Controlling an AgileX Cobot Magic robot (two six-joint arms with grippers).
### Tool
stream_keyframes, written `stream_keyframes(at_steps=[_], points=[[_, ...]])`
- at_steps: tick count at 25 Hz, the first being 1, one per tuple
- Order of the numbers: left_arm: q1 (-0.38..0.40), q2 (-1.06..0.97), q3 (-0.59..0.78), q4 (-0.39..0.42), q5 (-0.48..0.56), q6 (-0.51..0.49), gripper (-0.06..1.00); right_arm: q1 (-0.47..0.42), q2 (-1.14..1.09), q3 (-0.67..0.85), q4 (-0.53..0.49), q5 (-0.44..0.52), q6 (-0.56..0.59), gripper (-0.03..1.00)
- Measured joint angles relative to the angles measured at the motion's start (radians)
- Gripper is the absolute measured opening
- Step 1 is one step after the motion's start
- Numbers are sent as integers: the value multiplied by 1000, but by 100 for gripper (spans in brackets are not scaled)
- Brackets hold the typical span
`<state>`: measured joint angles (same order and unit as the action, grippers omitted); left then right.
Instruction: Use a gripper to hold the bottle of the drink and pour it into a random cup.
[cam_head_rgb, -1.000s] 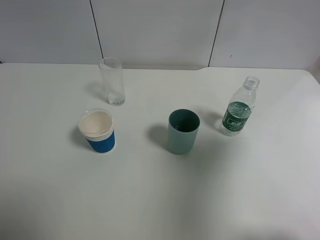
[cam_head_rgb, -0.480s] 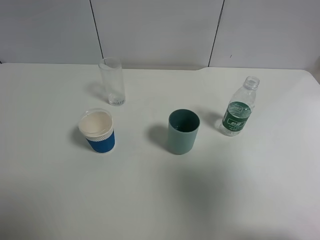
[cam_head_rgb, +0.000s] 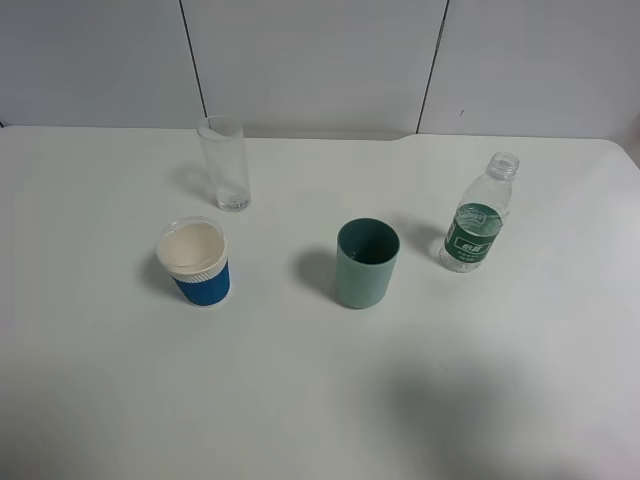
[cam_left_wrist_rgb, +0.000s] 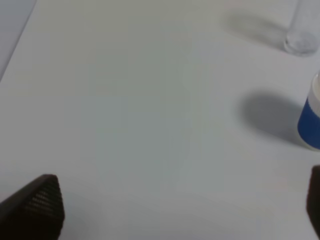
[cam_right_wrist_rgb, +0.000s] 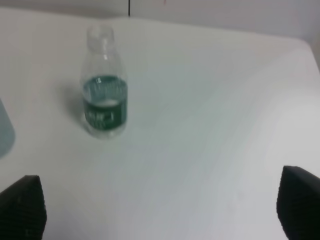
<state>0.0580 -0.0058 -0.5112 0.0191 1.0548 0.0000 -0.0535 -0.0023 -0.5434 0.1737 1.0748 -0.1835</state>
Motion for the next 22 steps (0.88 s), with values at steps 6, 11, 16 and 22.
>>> stream_keyframes(at_steps=[6,11,16,22], points=[[0,0,0,0,0,0,98,0,0,50,-16,5,0,91],[0,0,0,0,0,0,98,13,0,51,-20,2,1,91],[0,0,0,0,0,0,98,52,0,51,-27,-4,12,91],[0,0,0,0,0,0,98,58,0,51,-27,-5,12,91]])
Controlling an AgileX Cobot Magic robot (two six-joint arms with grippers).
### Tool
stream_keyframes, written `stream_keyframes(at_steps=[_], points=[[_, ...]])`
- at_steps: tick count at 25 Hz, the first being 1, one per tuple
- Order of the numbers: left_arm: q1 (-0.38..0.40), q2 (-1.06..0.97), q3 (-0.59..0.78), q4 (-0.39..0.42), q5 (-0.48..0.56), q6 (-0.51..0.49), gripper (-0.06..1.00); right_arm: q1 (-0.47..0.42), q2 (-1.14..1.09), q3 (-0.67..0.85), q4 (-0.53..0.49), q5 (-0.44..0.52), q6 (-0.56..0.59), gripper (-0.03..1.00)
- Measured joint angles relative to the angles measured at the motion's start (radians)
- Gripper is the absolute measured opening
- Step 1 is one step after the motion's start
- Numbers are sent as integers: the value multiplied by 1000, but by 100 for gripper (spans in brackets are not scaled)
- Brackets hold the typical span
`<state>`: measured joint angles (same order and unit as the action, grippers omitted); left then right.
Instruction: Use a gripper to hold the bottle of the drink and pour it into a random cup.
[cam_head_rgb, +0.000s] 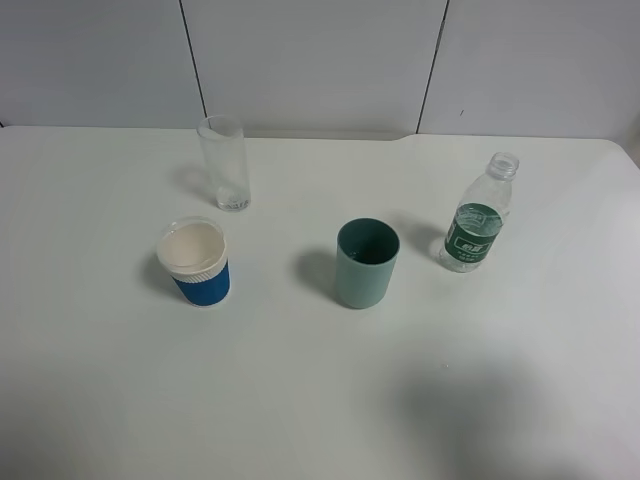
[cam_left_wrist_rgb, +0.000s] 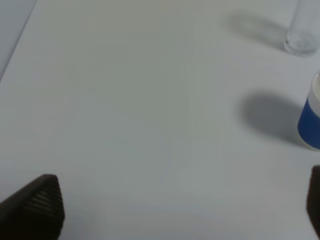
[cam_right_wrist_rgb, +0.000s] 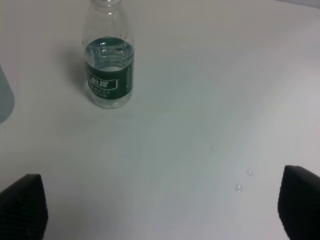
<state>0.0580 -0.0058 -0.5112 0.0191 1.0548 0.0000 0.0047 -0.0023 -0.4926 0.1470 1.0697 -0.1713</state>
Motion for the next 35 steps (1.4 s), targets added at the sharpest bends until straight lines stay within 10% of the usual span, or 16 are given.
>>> stream_keyframes(at_steps=[35], points=[[0,0,0,0,0,0,98,0,0,0,-6,0,5,91]])
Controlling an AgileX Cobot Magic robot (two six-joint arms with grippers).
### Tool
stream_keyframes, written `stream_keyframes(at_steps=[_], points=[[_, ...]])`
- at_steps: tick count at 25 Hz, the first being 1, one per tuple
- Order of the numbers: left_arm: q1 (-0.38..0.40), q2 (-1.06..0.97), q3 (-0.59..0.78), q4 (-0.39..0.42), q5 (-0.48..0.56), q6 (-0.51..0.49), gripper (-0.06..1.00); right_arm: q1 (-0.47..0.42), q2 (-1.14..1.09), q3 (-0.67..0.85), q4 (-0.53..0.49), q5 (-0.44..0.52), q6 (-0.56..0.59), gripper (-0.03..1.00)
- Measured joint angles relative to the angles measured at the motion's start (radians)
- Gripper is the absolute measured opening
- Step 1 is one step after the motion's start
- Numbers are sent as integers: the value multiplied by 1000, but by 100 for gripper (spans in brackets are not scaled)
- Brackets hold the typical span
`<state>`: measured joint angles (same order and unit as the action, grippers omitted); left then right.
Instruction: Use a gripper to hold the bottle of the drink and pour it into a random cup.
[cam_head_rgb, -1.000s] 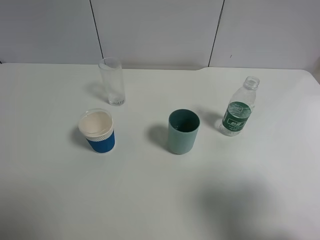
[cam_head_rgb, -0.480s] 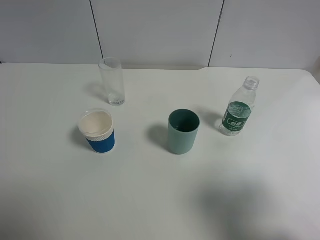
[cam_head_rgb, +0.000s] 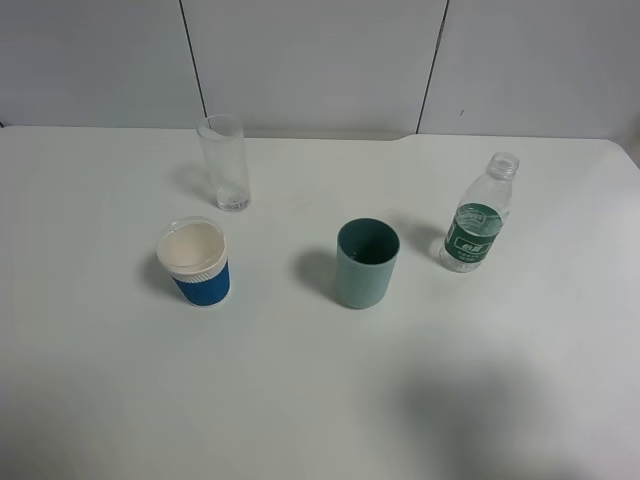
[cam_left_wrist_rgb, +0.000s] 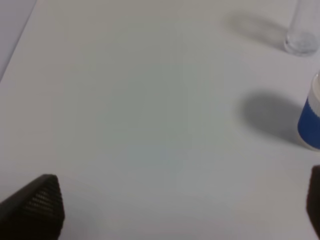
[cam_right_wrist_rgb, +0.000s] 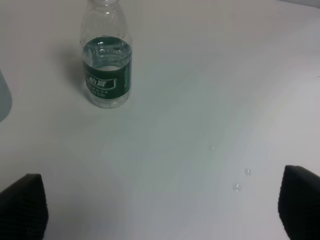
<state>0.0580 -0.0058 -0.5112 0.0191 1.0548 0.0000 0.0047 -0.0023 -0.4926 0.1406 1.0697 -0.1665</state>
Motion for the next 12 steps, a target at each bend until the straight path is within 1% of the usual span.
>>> stream_keyframes(at_steps=[12], points=[[0,0,0,0,0,0,98,0,0,0,0,0,0,91]])
